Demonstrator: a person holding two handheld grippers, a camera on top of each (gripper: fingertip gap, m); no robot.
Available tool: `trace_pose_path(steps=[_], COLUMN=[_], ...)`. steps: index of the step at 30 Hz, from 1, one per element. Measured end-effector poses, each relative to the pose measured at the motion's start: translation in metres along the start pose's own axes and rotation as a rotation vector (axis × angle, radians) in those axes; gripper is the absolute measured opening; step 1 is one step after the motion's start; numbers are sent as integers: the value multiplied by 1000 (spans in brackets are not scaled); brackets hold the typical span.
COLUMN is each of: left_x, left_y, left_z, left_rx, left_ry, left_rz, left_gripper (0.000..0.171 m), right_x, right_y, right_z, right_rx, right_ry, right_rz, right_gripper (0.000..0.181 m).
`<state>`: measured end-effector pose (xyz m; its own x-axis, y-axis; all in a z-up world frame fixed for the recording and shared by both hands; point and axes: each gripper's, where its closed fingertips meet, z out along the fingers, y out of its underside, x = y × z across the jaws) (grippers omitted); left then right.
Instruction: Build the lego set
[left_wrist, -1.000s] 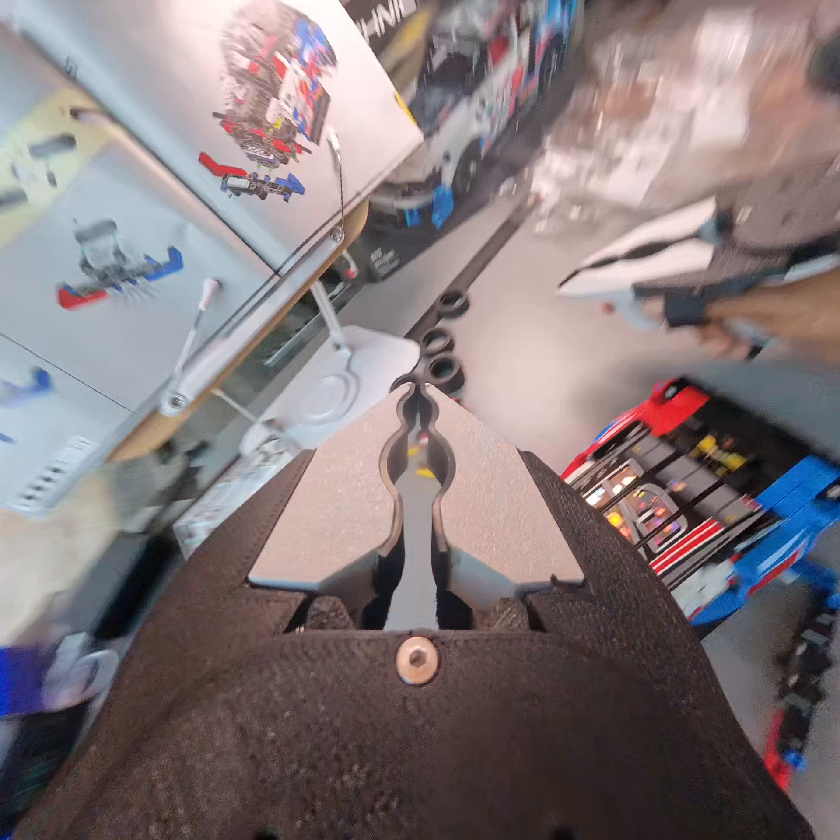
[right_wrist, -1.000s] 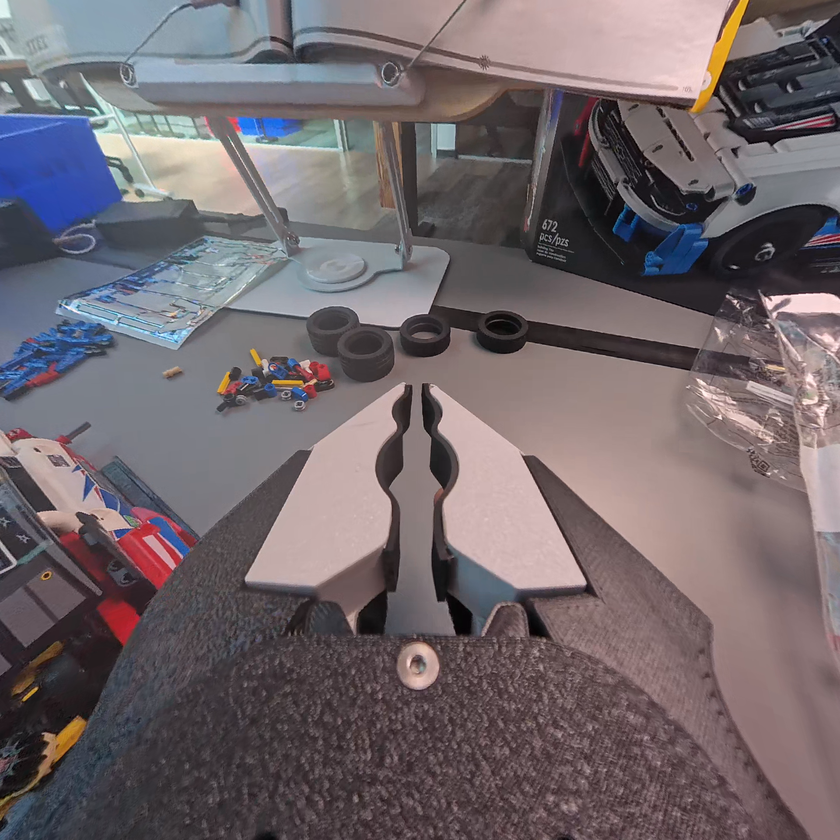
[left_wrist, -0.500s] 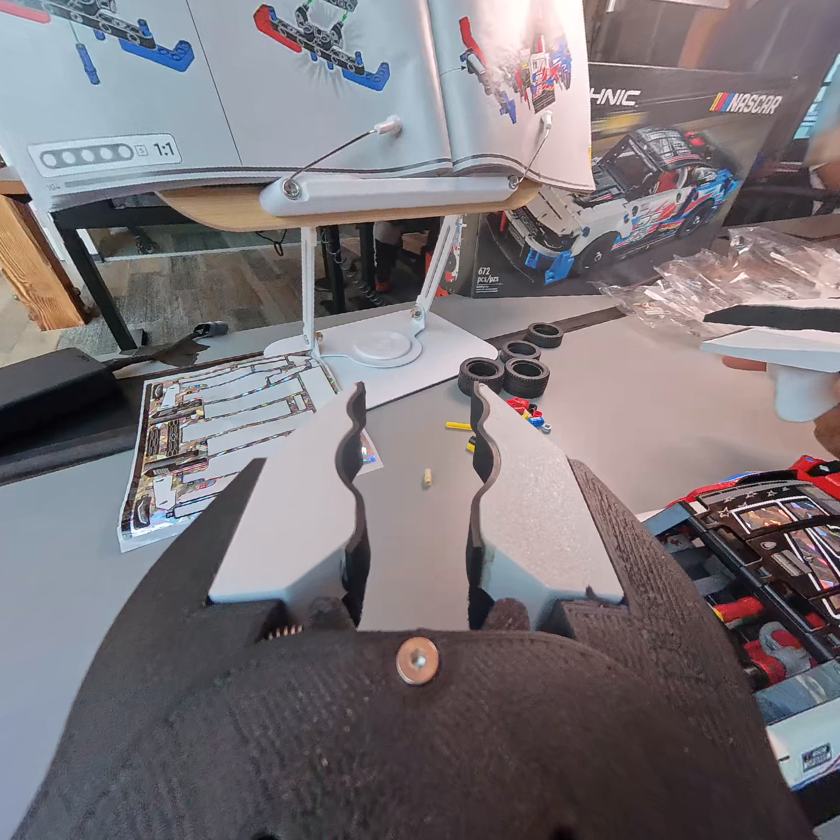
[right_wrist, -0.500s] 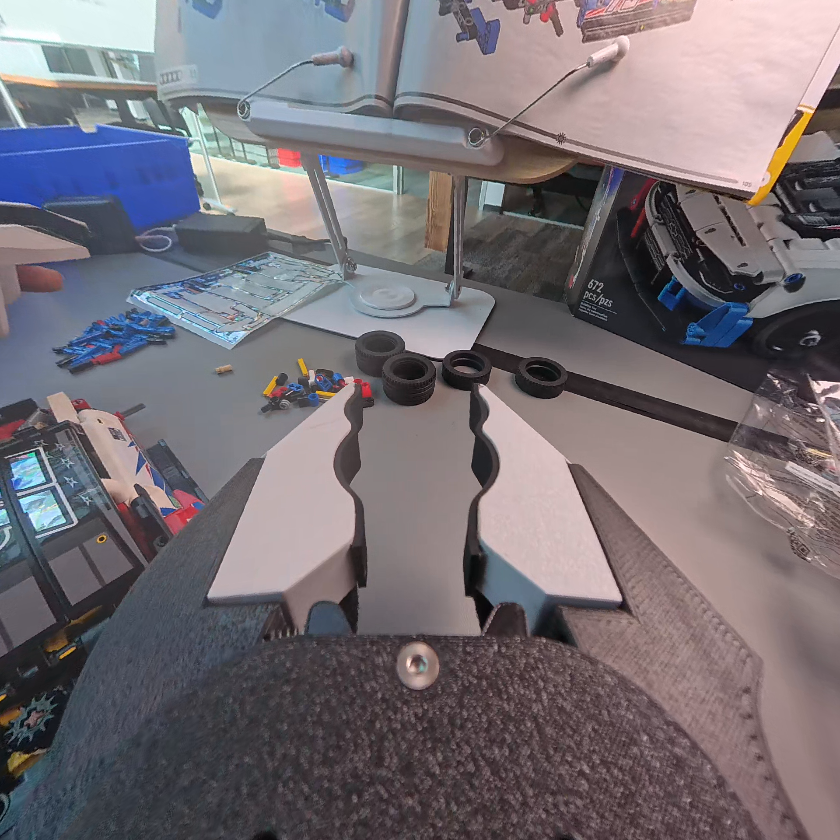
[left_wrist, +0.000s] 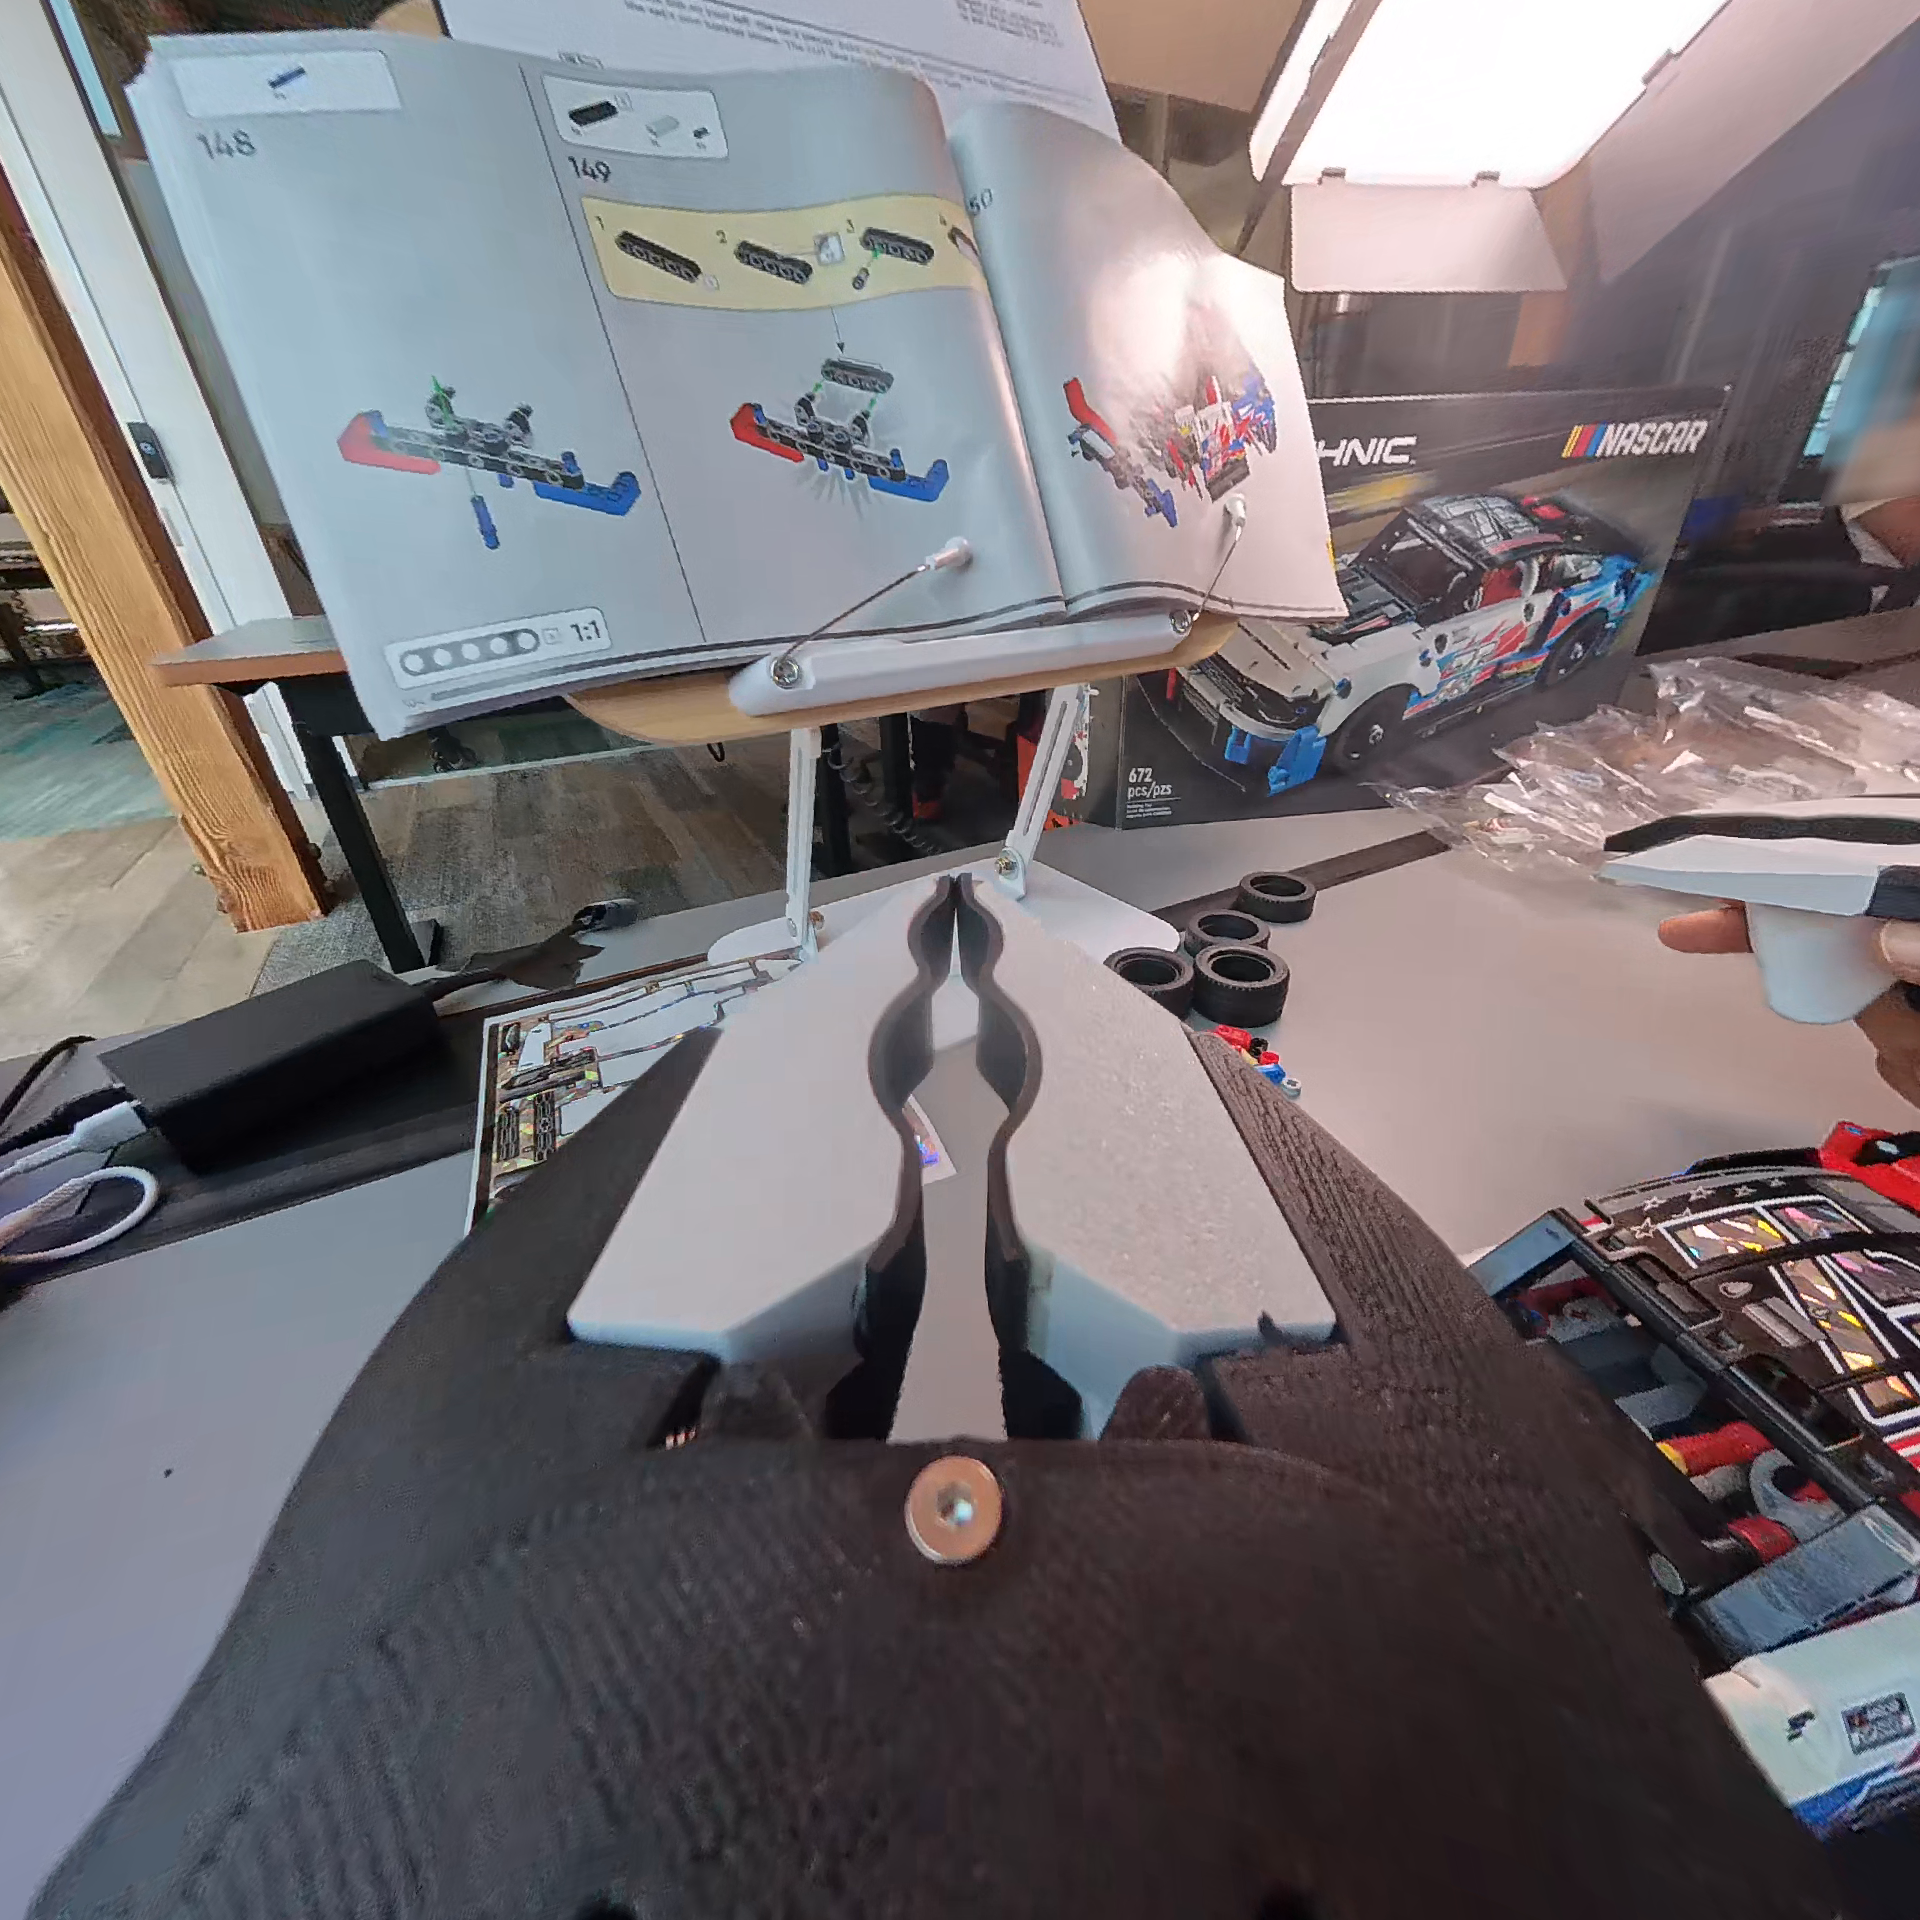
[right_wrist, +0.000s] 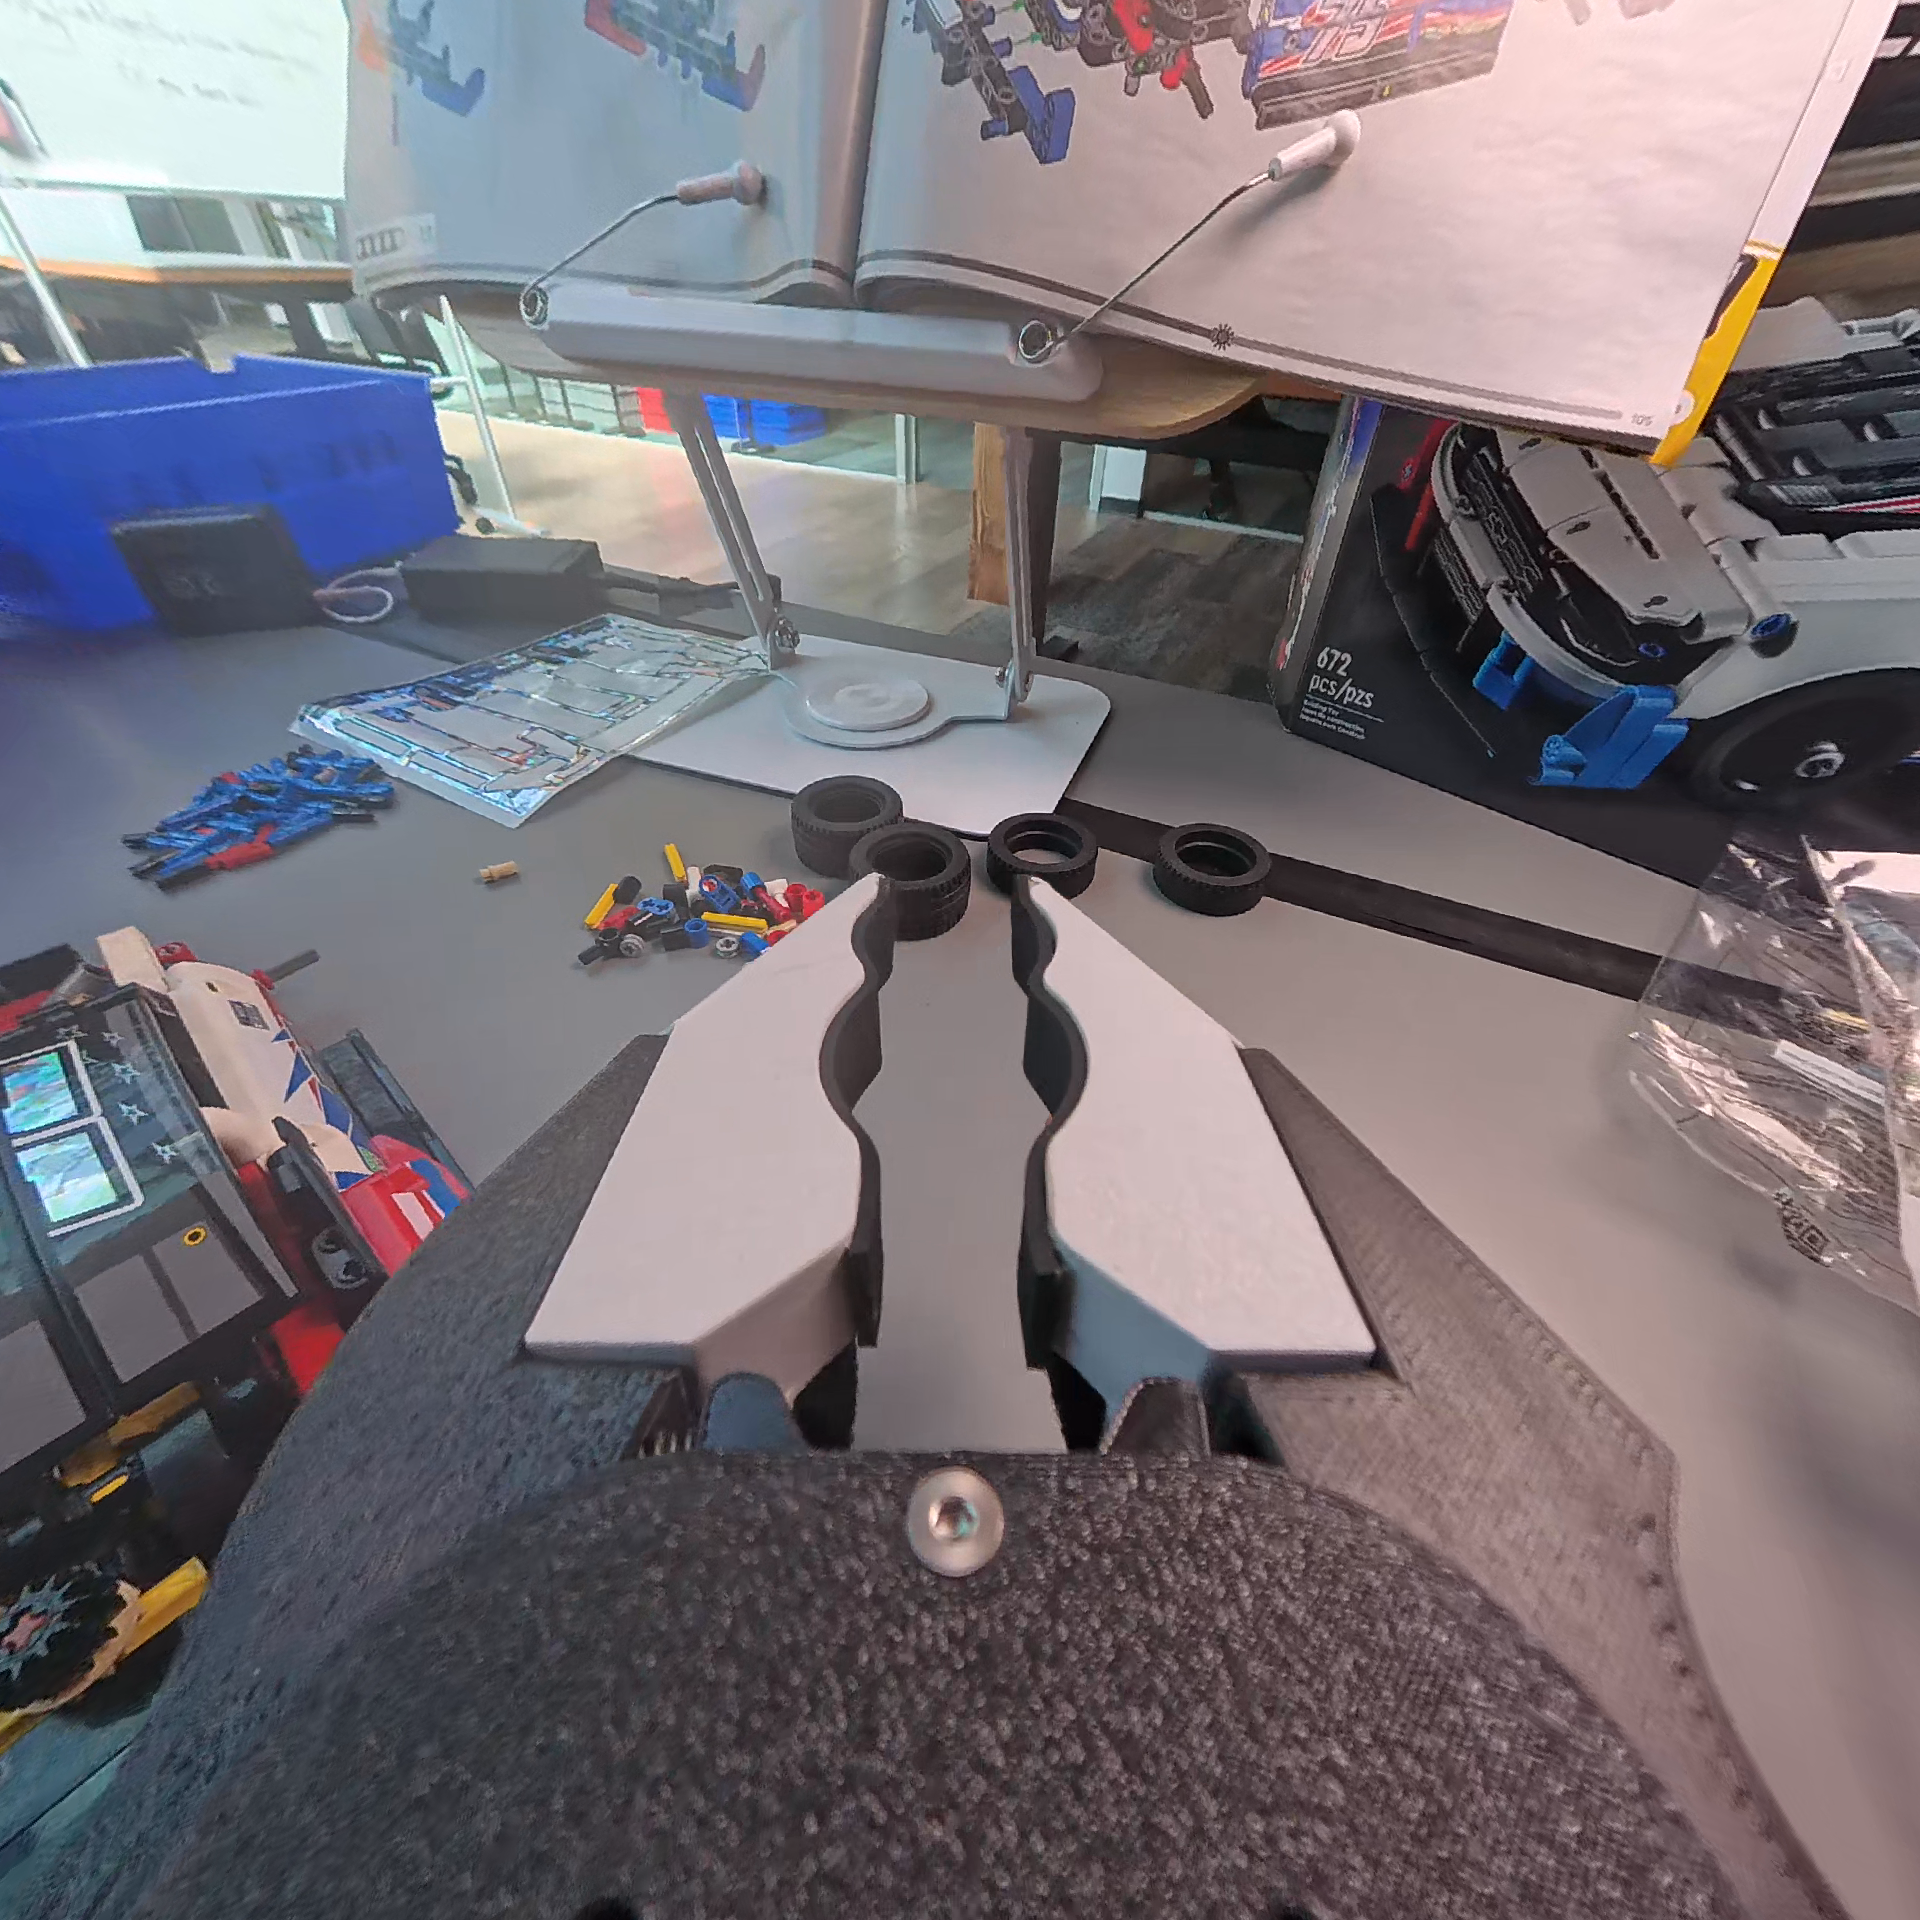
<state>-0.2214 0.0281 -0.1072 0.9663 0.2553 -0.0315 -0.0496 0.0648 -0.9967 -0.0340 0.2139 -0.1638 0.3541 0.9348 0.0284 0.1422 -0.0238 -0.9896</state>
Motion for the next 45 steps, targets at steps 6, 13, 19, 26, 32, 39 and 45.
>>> trace_pose_path(steps=[6, 13, 19, 26, 32, 39, 45], left_x=[-12, -19, -23, -13, -11, -25, -28], left_y=[2, 5, 12, 22, 25, 25, 26], left_z=[-2, -4, -5, 2, 2, -4, -5], left_rx=[7, 10, -4, -35, -44, -17, -6], left_ry=[-22, -18, -29, 6, 0, -77, -98], left_rz=[-25, -66, -18, 40, 49, 7, -13], left_gripper=[0, 0, 0, 0, 0, 2, 3], right_x=[0, -4, -6, -5, -5, -4, 0], right_y=[-12, -11, -8, -2, -4, -23, -23], right_z=[0, 0, -2, 4, 0, -15, -15], right_rx=[48, 50, 55, 39, 60, 150, 153], right_ry=[-5, -14, -13, -22, -18, 6, 7], right_rz=[-37, -89, -118, -137, -114, -29, 0], right_gripper=[29, 21, 16, 13, 14, 17, 17])
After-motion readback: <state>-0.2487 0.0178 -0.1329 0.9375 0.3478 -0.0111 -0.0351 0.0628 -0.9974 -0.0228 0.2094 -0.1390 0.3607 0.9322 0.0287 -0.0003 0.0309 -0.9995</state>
